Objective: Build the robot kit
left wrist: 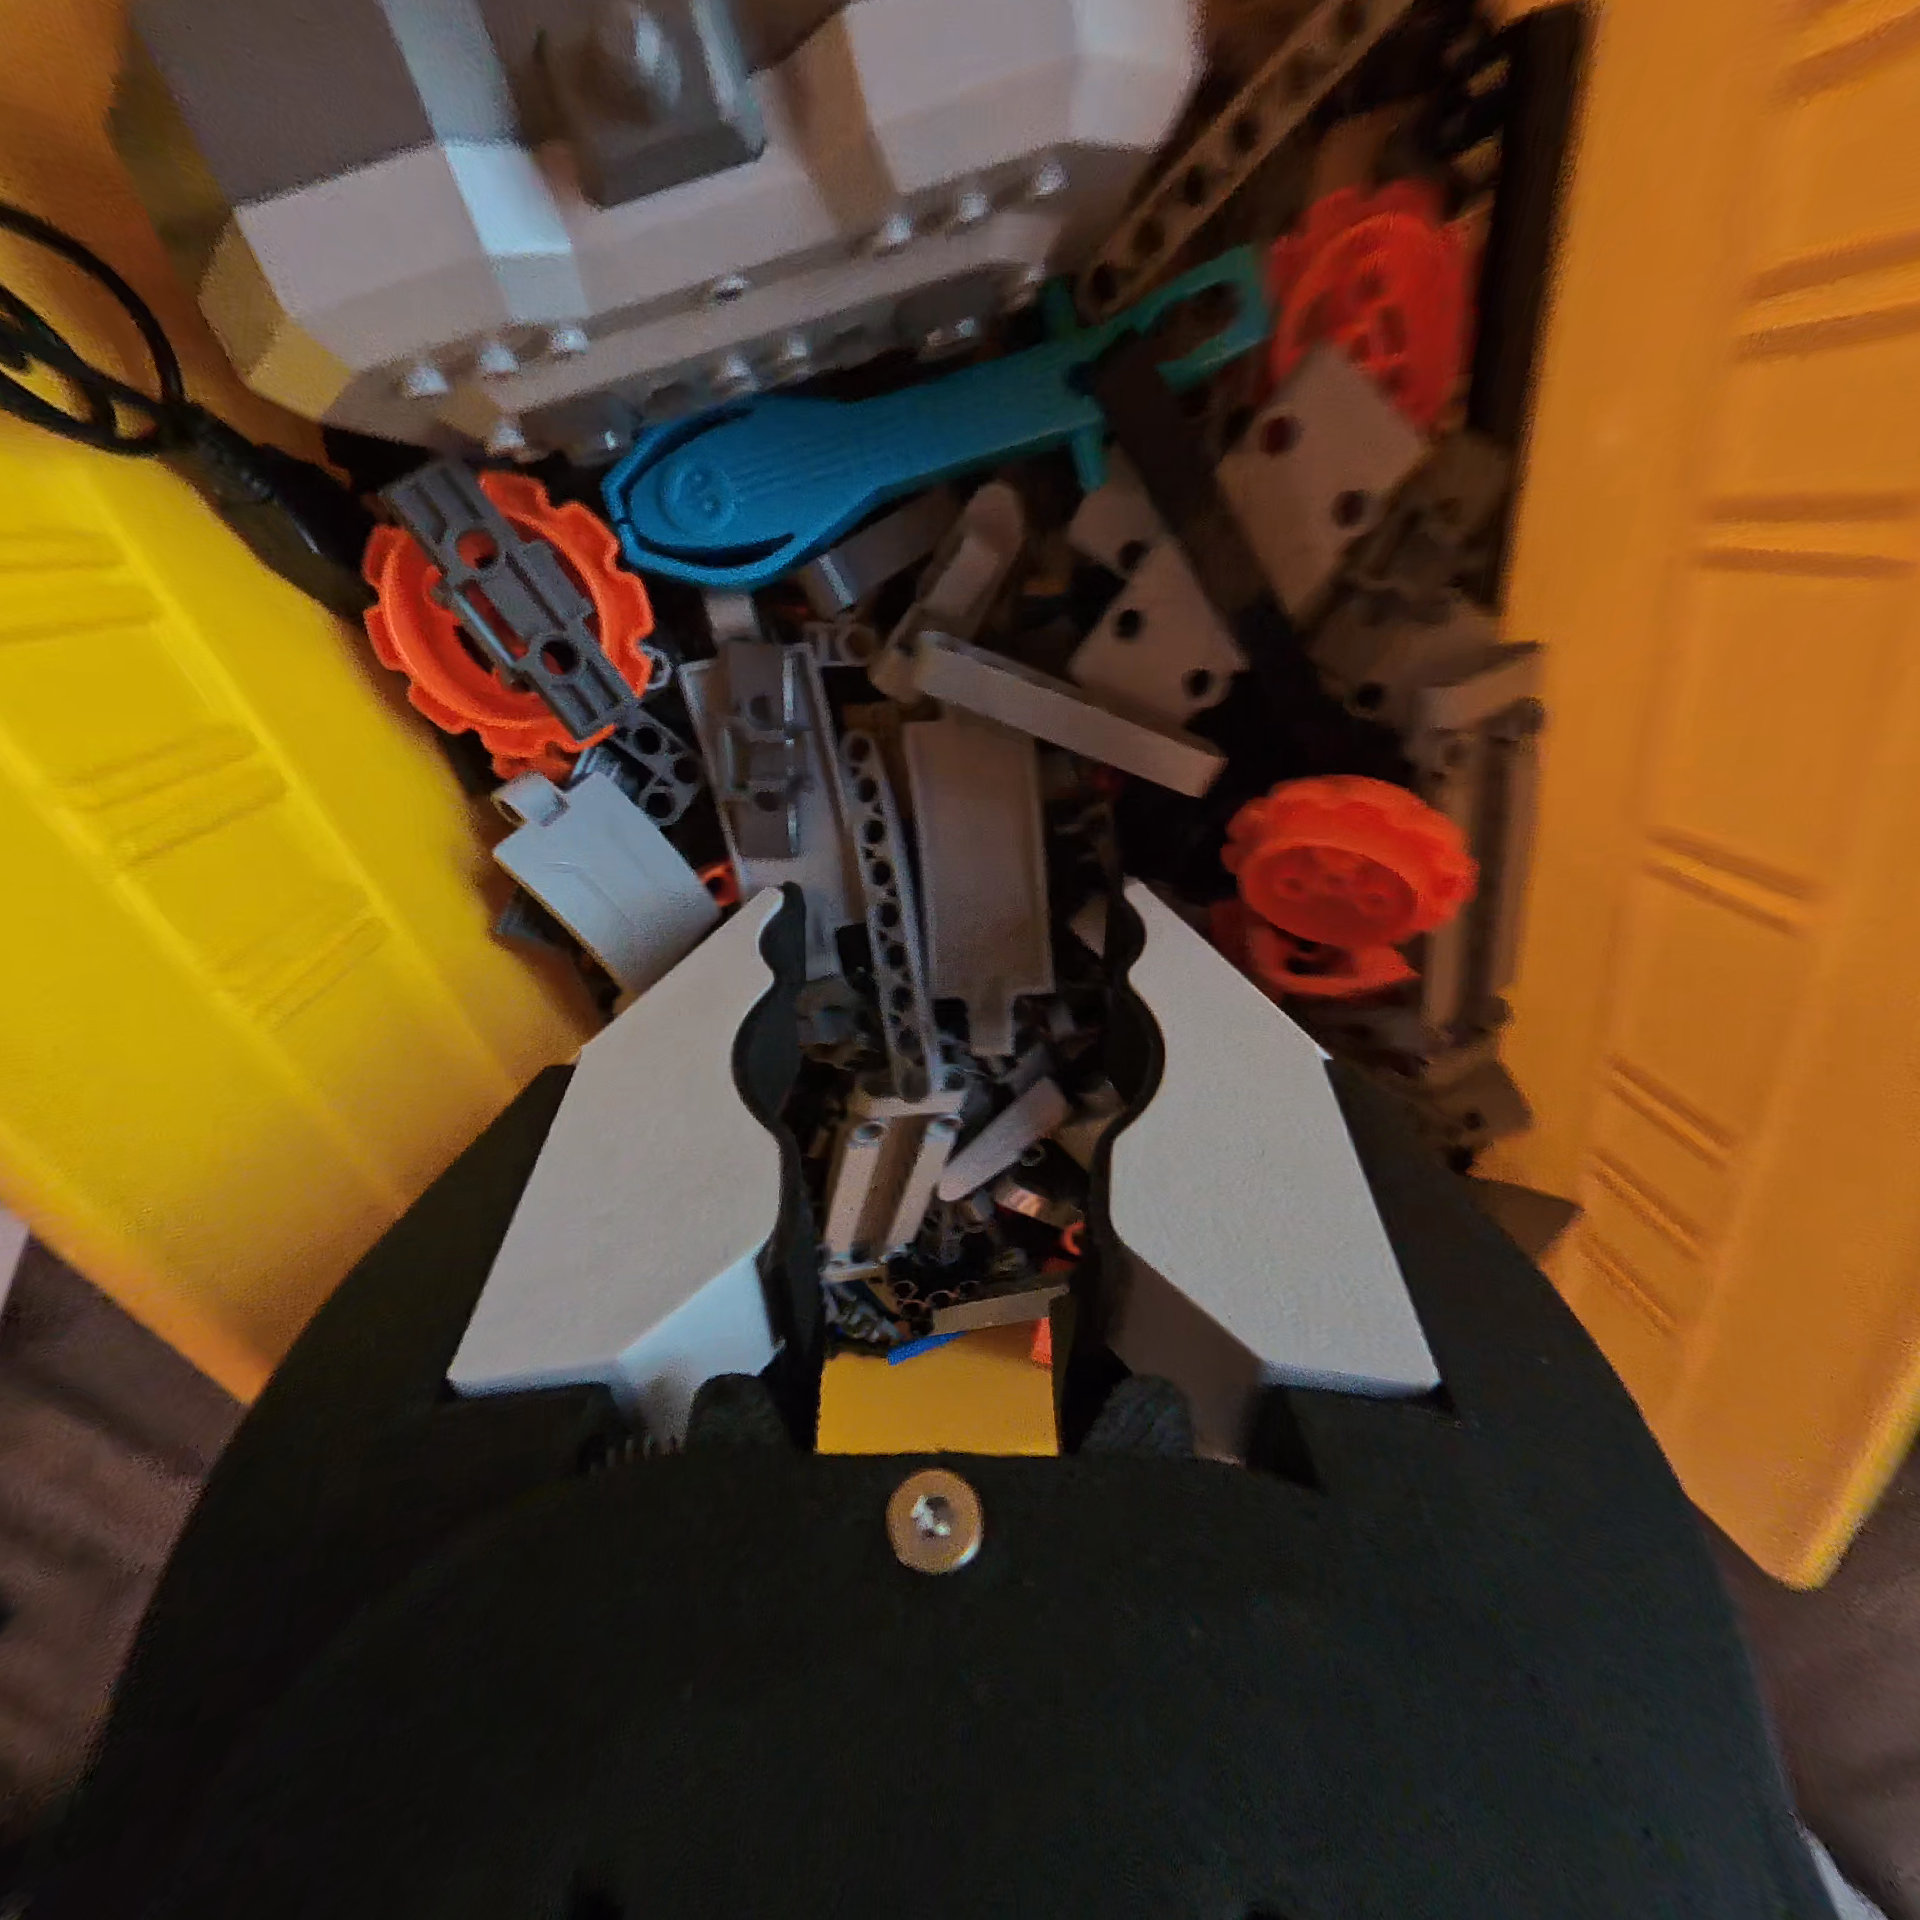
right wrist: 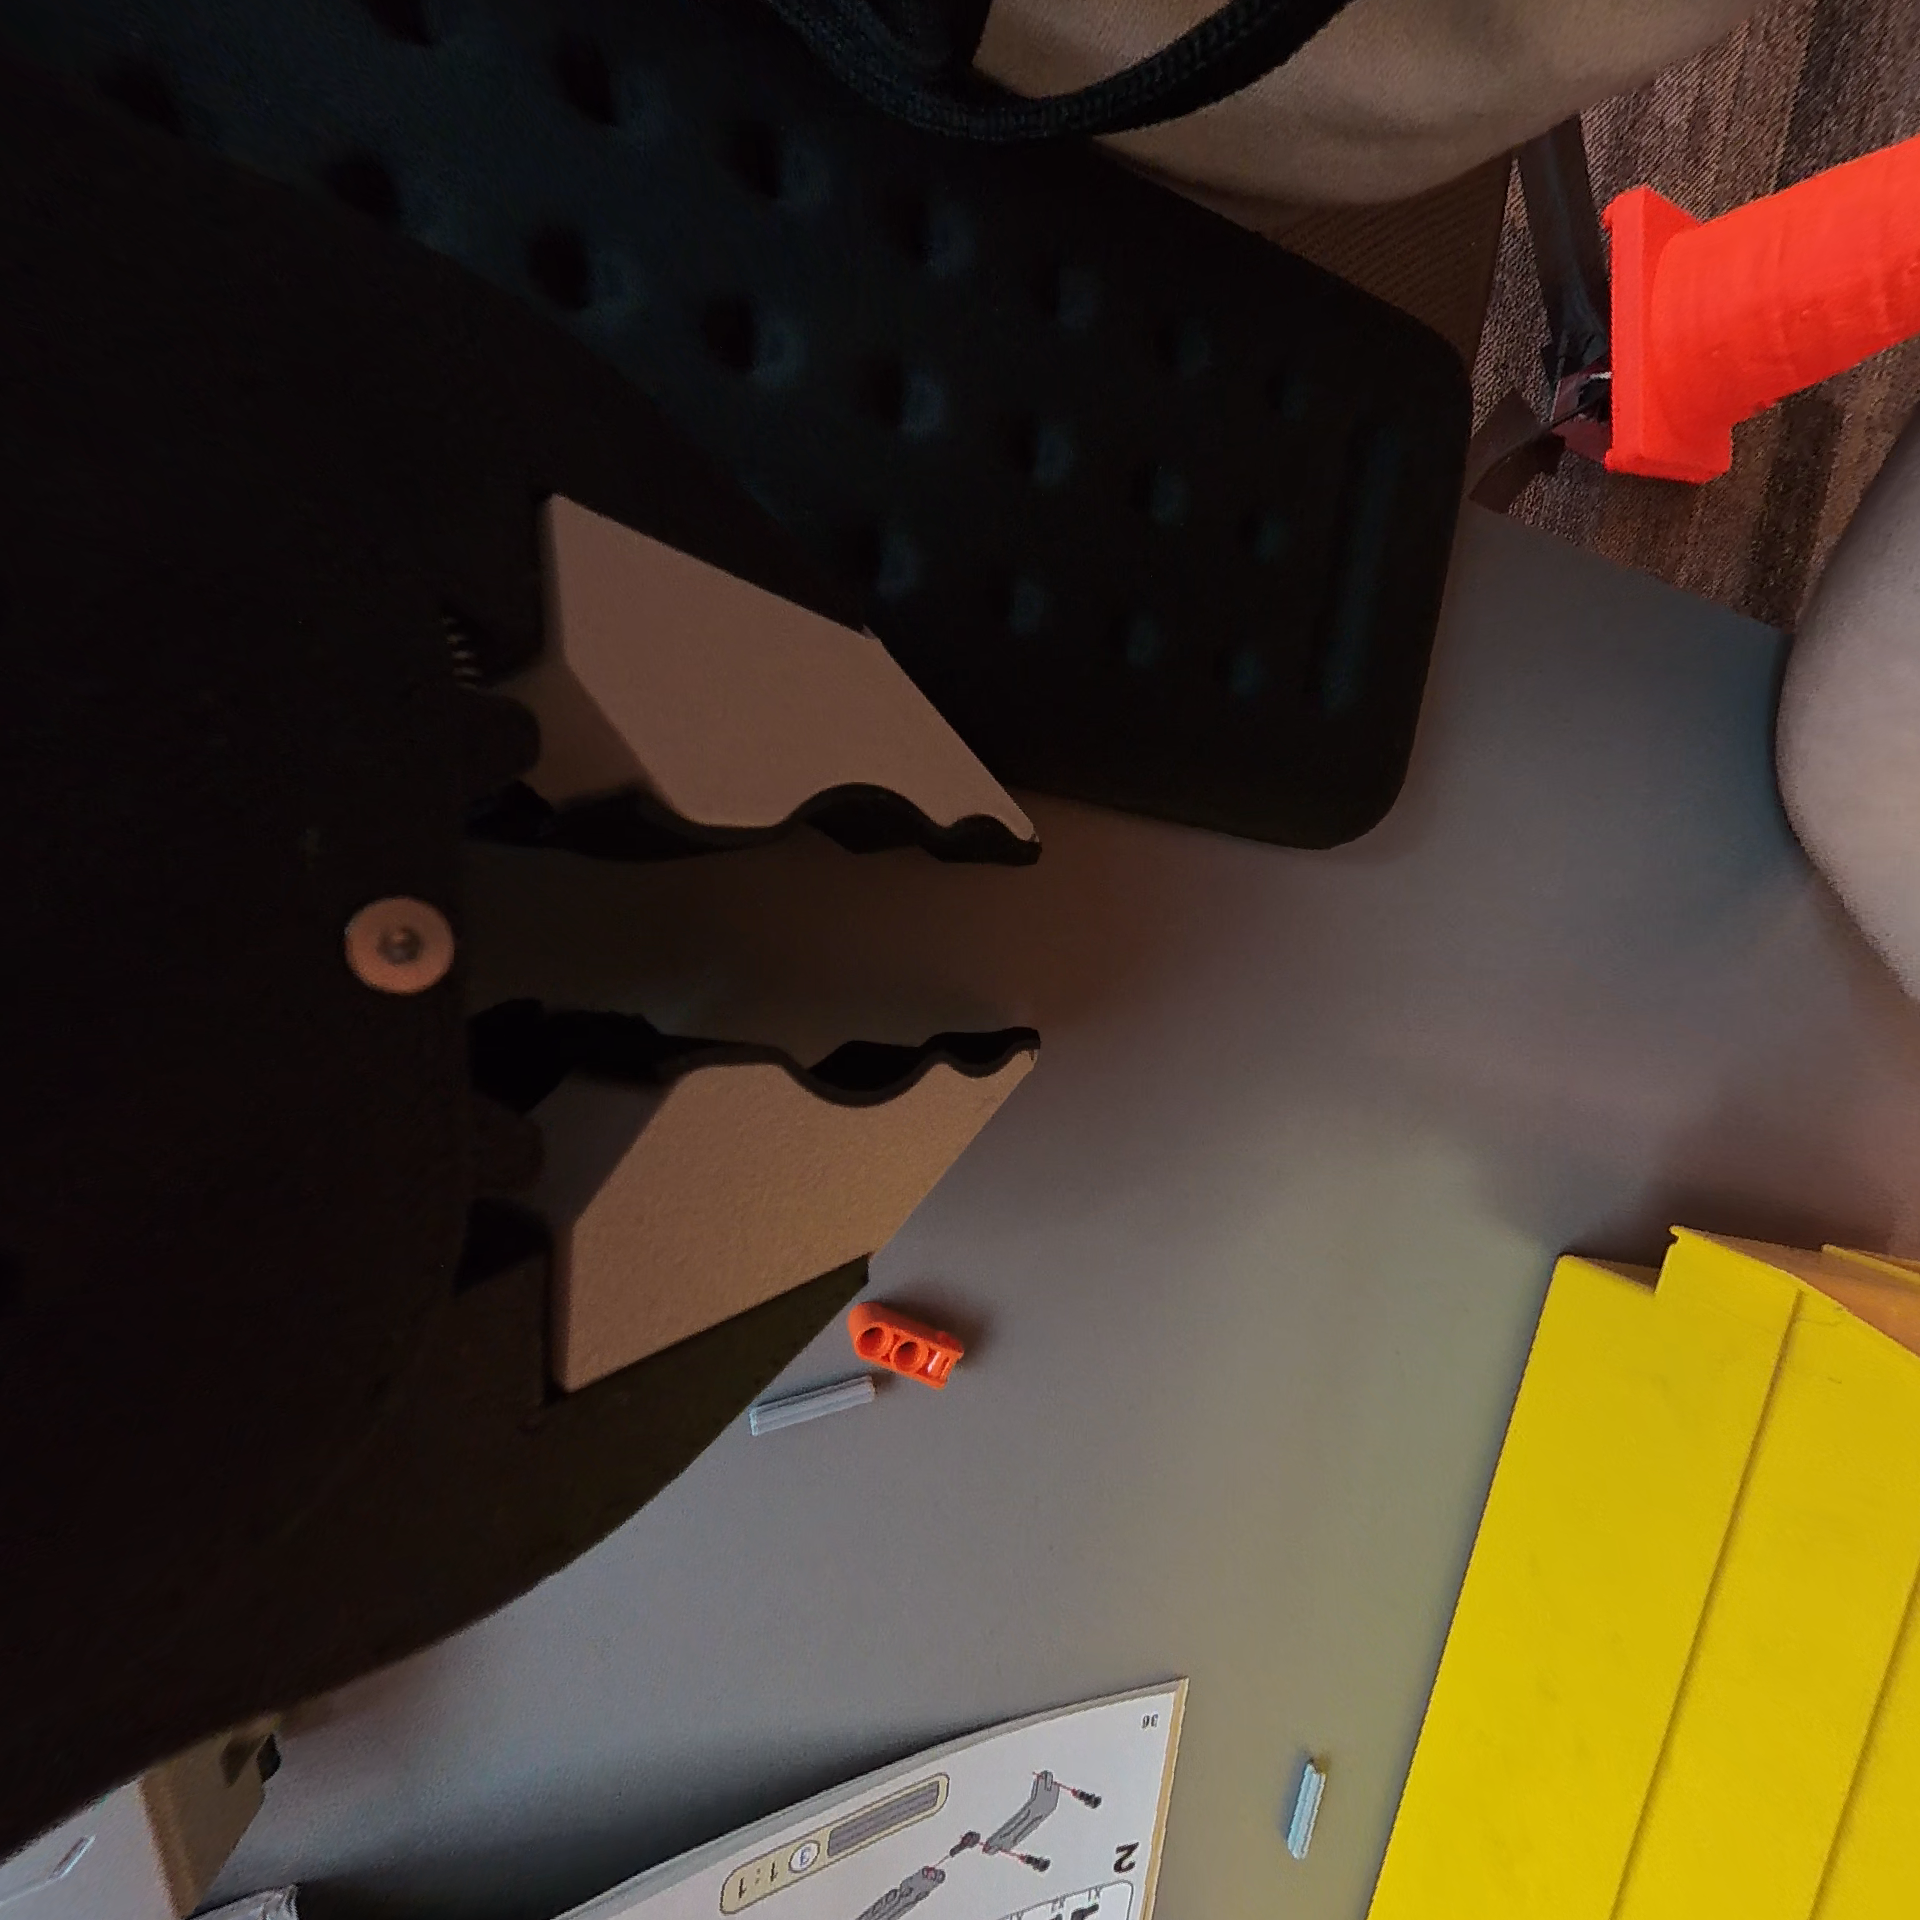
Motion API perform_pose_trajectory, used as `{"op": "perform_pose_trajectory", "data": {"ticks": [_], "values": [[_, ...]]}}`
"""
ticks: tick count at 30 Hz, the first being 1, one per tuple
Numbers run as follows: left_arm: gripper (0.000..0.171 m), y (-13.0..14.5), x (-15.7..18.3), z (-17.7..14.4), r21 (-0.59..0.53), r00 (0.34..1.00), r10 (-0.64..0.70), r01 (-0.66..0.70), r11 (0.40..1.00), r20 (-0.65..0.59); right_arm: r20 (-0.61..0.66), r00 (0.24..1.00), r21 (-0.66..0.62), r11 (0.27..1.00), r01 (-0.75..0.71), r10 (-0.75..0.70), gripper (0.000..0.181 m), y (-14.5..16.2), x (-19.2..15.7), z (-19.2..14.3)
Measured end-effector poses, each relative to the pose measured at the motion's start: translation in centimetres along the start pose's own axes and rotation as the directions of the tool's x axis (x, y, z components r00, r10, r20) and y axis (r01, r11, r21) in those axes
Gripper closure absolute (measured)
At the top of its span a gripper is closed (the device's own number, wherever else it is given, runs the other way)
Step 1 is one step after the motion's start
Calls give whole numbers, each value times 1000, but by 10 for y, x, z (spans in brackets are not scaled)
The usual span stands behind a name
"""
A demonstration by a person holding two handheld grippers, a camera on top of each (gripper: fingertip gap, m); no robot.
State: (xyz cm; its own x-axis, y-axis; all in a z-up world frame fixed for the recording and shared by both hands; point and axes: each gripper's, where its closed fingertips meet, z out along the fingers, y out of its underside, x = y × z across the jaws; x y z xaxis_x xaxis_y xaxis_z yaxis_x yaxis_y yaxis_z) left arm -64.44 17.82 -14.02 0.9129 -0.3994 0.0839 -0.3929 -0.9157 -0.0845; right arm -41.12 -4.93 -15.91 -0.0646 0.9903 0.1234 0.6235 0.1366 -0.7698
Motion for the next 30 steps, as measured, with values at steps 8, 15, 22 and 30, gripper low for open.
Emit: {"op": "perform_pose_trajectory", "data": {"ticks": [8,15,22,30], "values": [[140,12,-4,3,-51,999,-44,43,998,-9,3,1000,-1,1000,0,0,149,0,-1,0],[140,51,-5,-12,-122,991,-127,120,985,-52,4,1000,-1,1000,-2,2,149,0,-1,0],[140,71,9,-27,-135,985,-141,127,983,-100,4,1000,-1,1000,-2,2,149,0,-1,0],[139,80,21,-32,-130,986,-77,58,990,-145,4,1000,-1,1000,-1,1,149,0,-1,0]]}}
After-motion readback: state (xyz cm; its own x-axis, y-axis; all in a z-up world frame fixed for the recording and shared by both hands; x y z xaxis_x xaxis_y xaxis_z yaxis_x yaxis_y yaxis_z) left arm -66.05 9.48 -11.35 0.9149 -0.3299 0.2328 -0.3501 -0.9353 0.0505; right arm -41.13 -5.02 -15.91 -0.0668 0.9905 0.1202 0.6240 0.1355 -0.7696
